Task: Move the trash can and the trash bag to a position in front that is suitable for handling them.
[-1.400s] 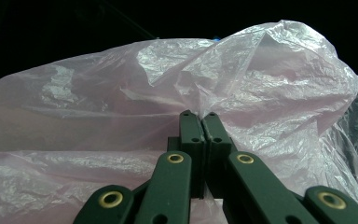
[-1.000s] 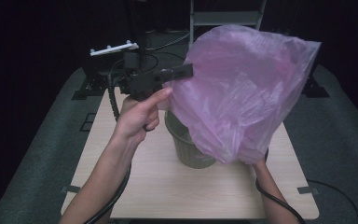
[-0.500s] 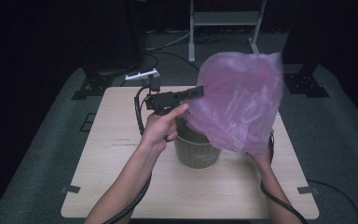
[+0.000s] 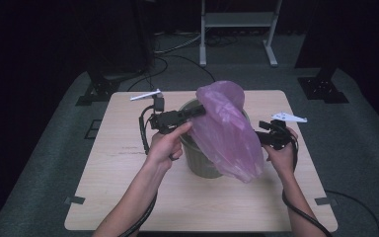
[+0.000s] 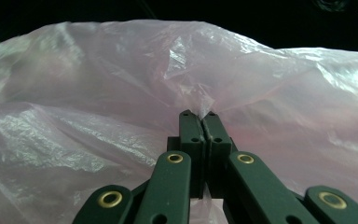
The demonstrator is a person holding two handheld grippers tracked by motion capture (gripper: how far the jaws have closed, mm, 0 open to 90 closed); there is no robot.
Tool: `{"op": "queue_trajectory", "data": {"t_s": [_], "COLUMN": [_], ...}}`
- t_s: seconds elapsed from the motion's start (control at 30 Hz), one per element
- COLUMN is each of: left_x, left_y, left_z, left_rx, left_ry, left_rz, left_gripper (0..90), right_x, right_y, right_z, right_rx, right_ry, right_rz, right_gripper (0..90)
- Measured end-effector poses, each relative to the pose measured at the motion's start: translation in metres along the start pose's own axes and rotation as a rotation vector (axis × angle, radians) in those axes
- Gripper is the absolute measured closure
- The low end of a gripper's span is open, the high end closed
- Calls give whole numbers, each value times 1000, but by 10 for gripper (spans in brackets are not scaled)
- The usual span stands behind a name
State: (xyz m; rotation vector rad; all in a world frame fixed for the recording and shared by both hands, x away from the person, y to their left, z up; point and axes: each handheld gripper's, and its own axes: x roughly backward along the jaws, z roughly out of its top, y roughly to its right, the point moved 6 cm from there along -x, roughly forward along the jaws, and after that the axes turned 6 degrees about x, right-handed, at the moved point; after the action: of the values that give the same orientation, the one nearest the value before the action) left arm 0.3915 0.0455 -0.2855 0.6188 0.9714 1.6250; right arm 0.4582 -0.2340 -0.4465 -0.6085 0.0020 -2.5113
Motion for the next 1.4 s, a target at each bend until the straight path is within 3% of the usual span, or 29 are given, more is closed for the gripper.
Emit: {"op": "queue_trajectory", "data": {"t_s": [0.13,0.33,0.5,0.67,0.87,1.0,1.03,1.07,1.1,1.17,1.27,1.33,1.37,1.4], "left_x": [3,5,8,11,12,15,15,16,16,15,14,14,14,15], "left_y": [10,7,7,6,17,31,31,37,37,39,25,9,9,-6], "left_z": [3,1,-5,-13,-23,-22,-22,-21,-21,-17,-9,-4,-4,0], "left_rx": [-15,-5,0,15,1,-11,-11,-24,-24,-38,-15,24,24,40], "left_ry": [4,-3,-9,-25,-55,-43,-43,-37,-37,-20,27,66,66,102], "left_rz": [-6,-9,-19,-39,-95,-131,-131,-143,-143,-146,-103,-62,-62,-13], "left_gripper": [891,891,890,890,889,885,882,880,880,869,865,846,841,835], "right_x": [3,13,18,14,-3,-9,-9,-10,-10,-6,-1,1,4,6], "right_y": [-3,1,-7,-33,-81,-118,-118,-132,-132,-142,-137,-124,-114,-106], "right_z": [8,34,72,122,149,141,141,134,134,126,124,124,124,124], "right_rx": [14,15,33,106,255,392,392,460,460,504,483,427,390,355], "right_ry": [11,66,125,160,95,-6,-6,-64,-64,-117,-138,-131,-125,-116], "right_rz": [-7,-42,-27,14,85,173,173,214,214,270,290,268,248,240], "right_gripper": [263,264,264,264,264,278,278,278,278,278,277,277,277,277]}}
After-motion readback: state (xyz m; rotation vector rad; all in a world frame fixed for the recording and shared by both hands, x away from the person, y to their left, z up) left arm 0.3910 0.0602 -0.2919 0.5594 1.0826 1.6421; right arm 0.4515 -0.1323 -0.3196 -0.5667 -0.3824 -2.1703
